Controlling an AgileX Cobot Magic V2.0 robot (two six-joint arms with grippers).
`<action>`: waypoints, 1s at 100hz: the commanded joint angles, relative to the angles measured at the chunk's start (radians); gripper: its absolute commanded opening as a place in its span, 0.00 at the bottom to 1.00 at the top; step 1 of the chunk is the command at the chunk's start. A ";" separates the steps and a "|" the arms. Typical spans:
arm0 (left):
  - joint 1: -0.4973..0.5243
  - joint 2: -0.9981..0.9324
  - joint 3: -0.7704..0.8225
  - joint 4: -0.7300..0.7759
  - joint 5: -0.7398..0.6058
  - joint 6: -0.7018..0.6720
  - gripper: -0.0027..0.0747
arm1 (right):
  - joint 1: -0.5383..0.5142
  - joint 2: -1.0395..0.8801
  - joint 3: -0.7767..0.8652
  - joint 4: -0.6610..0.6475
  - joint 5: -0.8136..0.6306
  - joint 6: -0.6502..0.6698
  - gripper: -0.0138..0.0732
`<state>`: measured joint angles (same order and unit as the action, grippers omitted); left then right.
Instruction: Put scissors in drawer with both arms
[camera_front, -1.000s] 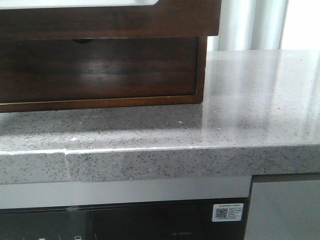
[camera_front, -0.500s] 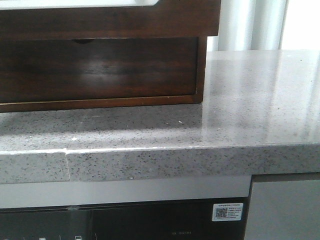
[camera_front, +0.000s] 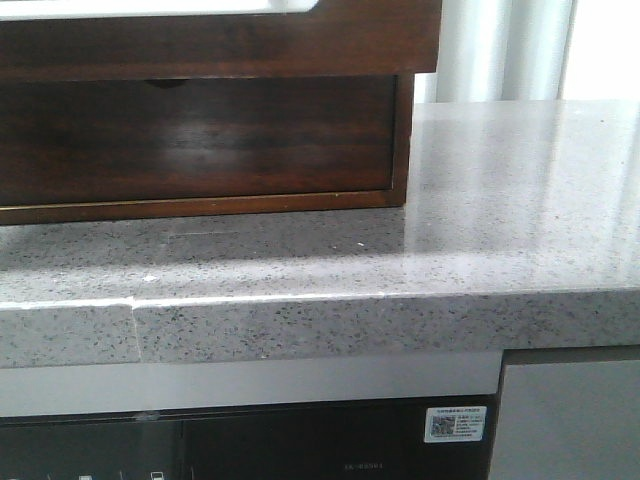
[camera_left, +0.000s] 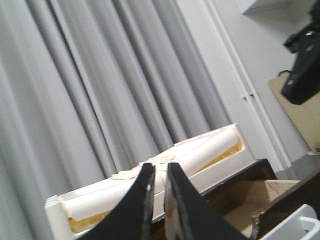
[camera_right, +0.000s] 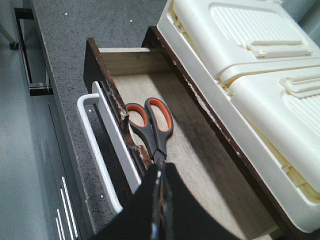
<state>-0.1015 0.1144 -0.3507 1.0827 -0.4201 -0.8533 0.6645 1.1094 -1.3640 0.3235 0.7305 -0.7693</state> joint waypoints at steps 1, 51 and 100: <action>-0.003 -0.033 -0.027 -0.040 0.064 -0.035 0.04 | 0.000 -0.095 0.048 0.022 -0.117 0.004 0.05; -0.003 -0.107 0.147 -0.140 0.203 -0.042 0.04 | 0.000 -0.604 0.685 0.022 -0.554 0.004 0.05; -0.003 -0.107 0.299 -0.181 0.211 -0.042 0.04 | 0.000 -0.885 1.113 0.067 -0.603 0.004 0.05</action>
<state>-0.1015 -0.0046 -0.0407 0.9255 -0.1763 -0.8856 0.6645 0.2346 -0.2663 0.3501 0.2332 -0.7693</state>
